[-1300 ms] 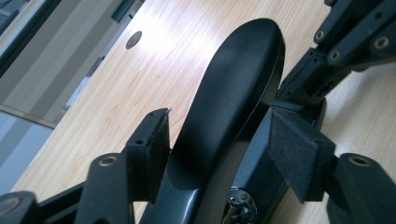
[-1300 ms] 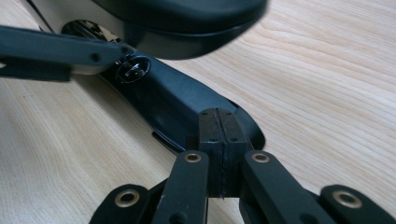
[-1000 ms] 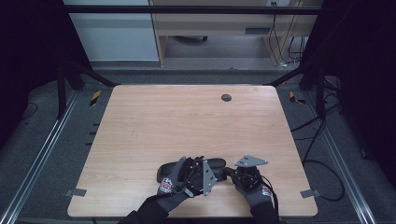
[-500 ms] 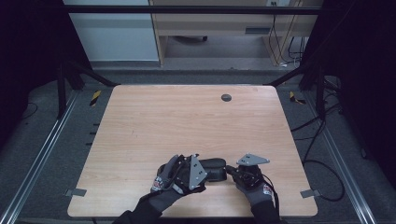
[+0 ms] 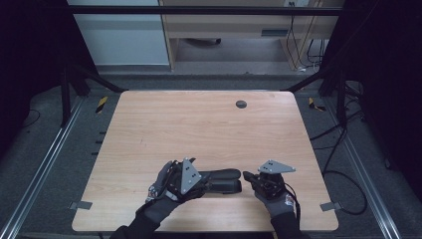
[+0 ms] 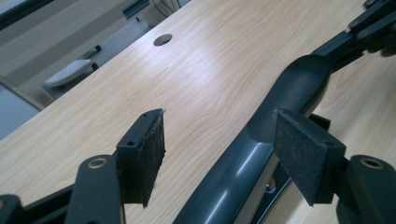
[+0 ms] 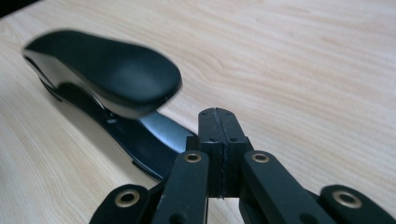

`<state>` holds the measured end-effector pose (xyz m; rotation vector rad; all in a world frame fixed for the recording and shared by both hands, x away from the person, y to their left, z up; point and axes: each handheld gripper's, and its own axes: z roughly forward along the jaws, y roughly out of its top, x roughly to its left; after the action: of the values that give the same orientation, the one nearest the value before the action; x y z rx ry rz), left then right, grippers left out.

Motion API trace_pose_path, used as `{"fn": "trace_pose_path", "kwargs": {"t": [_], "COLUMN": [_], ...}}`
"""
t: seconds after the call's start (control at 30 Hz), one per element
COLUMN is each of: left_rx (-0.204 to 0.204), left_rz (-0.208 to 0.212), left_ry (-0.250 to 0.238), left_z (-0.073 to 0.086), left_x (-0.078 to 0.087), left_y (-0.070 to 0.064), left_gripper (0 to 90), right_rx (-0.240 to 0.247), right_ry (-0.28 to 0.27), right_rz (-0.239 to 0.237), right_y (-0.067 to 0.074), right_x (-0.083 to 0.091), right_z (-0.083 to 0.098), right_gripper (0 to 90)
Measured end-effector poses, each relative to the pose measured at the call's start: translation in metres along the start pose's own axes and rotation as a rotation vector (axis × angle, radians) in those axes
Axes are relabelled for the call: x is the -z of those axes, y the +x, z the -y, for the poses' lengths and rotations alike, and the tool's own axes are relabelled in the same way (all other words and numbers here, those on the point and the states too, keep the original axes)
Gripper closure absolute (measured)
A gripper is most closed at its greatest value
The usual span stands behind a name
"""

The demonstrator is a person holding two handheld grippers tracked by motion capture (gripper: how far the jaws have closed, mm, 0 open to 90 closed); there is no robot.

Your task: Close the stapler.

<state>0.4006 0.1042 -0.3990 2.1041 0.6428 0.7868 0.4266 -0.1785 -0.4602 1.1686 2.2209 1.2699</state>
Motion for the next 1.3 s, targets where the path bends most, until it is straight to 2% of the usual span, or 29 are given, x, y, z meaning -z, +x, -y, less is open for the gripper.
{"fn": "trace_pose_path", "kwargs": {"t": [0.1,0.3,0.5,0.7,0.87,1.1,1.17,1.3], "left_rx": [0.019,0.066,0.095,0.138,0.183,0.259,0.268,0.277], "left_rz": [-0.015,-0.072,-0.109,-0.176,-0.214,-0.233,-0.231,-0.228], "left_ry": [-0.005,-0.005,0.006,0.018,0.046,0.061,0.075,0.085], "left_z": [0.004,0.022,0.037,0.062,0.083,0.102,0.106,0.110], "left_x": [0.003,0.015,0.025,0.037,0.038,0.035,0.033,0.031], "left_y": [0.005,0.024,0.035,0.052,0.065,0.076,0.077,0.078], "left_gripper": [33.5,34.2,34.3,34.3,34.4,35.1,35.9,36.1], "right_rx": [-0.002,0.004,0.009,0.014,0.021,0.035,0.045,0.040], "right_ry": [-0.014,-0.060,-0.084,-0.110,-0.118,-0.109,-0.095,-0.109], "right_rz": [-0.004,-0.005,-0.007,-0.019,-0.034,-0.051,-0.050,-0.051], "right_y": [0.001,0.005,0.008,0.012,0.017,0.024,0.025,0.026], "right_x": [0.002,0.010,0.016,0.020,0.020,0.016,0.012,0.010], "right_z": [-0.003,-0.013,-0.019,-0.024,-0.026,-0.027,-0.025,-0.023], "right_gripper": [90.0,90.0,90.0,90.0,90.0,90.0,90.0,90.0]}}
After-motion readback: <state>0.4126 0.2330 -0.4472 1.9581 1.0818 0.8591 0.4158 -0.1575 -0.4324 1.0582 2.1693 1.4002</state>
